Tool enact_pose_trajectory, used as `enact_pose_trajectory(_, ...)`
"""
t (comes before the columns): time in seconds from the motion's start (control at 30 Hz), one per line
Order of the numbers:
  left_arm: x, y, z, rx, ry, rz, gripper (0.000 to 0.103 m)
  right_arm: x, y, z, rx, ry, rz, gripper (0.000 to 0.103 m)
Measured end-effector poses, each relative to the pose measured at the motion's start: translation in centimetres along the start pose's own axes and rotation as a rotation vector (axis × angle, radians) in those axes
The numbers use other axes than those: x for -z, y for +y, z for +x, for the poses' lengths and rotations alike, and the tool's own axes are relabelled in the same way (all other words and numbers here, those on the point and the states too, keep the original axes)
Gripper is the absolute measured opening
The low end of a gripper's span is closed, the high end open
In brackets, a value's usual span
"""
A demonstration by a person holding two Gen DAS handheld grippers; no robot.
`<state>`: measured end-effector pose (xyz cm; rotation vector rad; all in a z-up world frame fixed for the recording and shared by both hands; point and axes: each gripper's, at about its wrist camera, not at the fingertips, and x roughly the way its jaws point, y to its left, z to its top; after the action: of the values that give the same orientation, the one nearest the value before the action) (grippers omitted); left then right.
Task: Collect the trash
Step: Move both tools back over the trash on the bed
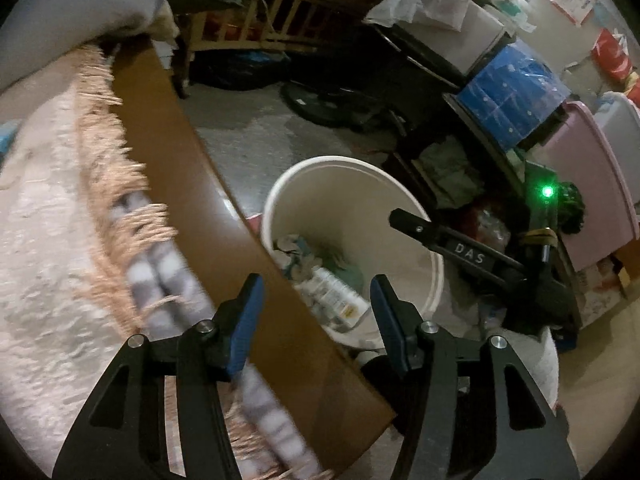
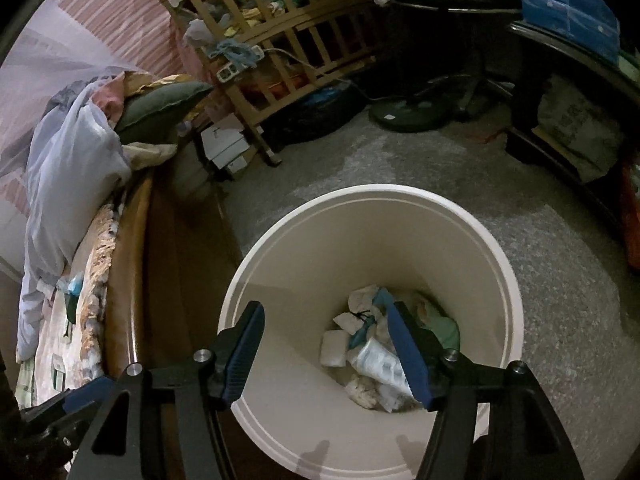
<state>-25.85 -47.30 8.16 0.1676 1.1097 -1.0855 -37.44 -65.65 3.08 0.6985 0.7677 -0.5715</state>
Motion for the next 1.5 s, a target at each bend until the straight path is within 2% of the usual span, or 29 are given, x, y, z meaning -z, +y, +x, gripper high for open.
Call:
enact_pose_trajectory(0.2,1.2,1.5,-2.3,-0.100,-0.038,0.016,0.054,0.6,1.3,0.1,-0.025,0.003,-0.045,0.062)
enact_pose_trajectory(0.43,2.5,4.0,-5.0,-0.225,-0.089,0.021,0.054,1.6,4.3,-0.8,-0.042,-0.043,-0.136,0.062)
enact_pose_trajectory(0.73,3.8,8.7,-8.4,-0.332,-0.146,-0.083,0.054,3.5,9.6,-2.7,-0.013,-0.097,-0.271,0.062)
enact_pose_trajectory(1.13,5.7,14.6,-13.1,-0.418,-0.185,-0.191,0.054,6.5,17.7,-4.0,-0.077,-0.099,-0.403,0.062)
enact_pose_trajectory(1.33,6.5,18.7,-14.6,-0.441,-0.196,-0.271,0.054,7.6,22.4,-4.1,-0.131,-0.074,-0.477,0.062)
enact_pose_trajectory(1.5,5.8,22.5,-15.1,-0.438,-0.217,-0.336,0.054,8.5,25.9,-3.2,-0.172,-0.047,-0.529,0.062)
